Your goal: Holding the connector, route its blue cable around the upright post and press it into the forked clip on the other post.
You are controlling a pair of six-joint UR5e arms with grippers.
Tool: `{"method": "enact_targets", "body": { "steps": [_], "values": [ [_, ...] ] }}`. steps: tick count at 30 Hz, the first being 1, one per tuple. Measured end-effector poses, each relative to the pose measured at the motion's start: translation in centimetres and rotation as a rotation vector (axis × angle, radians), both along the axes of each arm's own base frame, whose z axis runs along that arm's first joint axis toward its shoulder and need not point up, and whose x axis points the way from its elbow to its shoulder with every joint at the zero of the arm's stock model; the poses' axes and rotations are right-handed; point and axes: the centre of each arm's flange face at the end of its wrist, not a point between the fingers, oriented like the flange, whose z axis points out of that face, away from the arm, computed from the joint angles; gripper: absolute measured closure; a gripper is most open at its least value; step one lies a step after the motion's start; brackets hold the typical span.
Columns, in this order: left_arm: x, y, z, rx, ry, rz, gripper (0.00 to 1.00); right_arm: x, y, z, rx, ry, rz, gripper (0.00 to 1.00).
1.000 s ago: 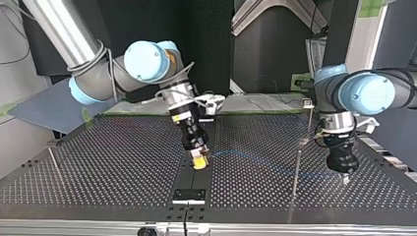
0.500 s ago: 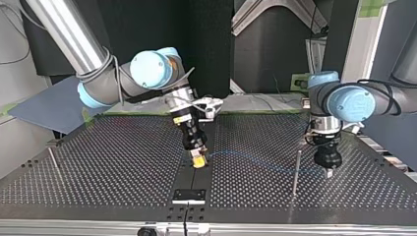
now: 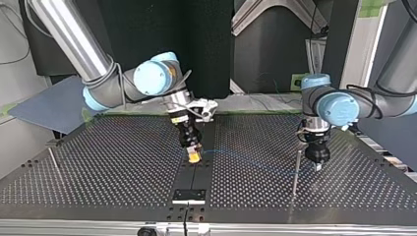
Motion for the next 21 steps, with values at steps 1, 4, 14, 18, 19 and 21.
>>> {"method": "enact_targets", "body": {
  "steps": [1,4,14,18,19,21],
  "values": [
    [0.0,-0.1,0.0,0.002,0.002,0.001,0.95,0.0,0.0,-0.4,0.008,0.011,-0.002,1.00],
    [-0.1,-0.6,0.0,0.007,0.005,-0.013,0.95,-0.1,0.0,-1.2,0.029,0.039,-0.005,1.00],
    [-0.2,-2.0,-0.1,0.019,0.005,-0.080,0.32,-0.7,0.6,-4.4,0.066,0.082,-0.014,1.00],
    [-0.3,-2.2,-0.1,0.011,0.008,-0.078,0.00,-0.9,0.9,-5.5,0.067,0.083,-0.015,1.00],
    [-0.3,-2.3,-0.1,0.004,0.008,-0.079,0.00,-0.9,1.0,-5.9,0.068,0.083,-0.016,1.00],
    [-0.3,-2.4,-0.1,-0.010,0.008,-0.079,0.00,-1.1,1.2,-6.4,0.068,0.083,-0.022,1.00]
  ]
}}
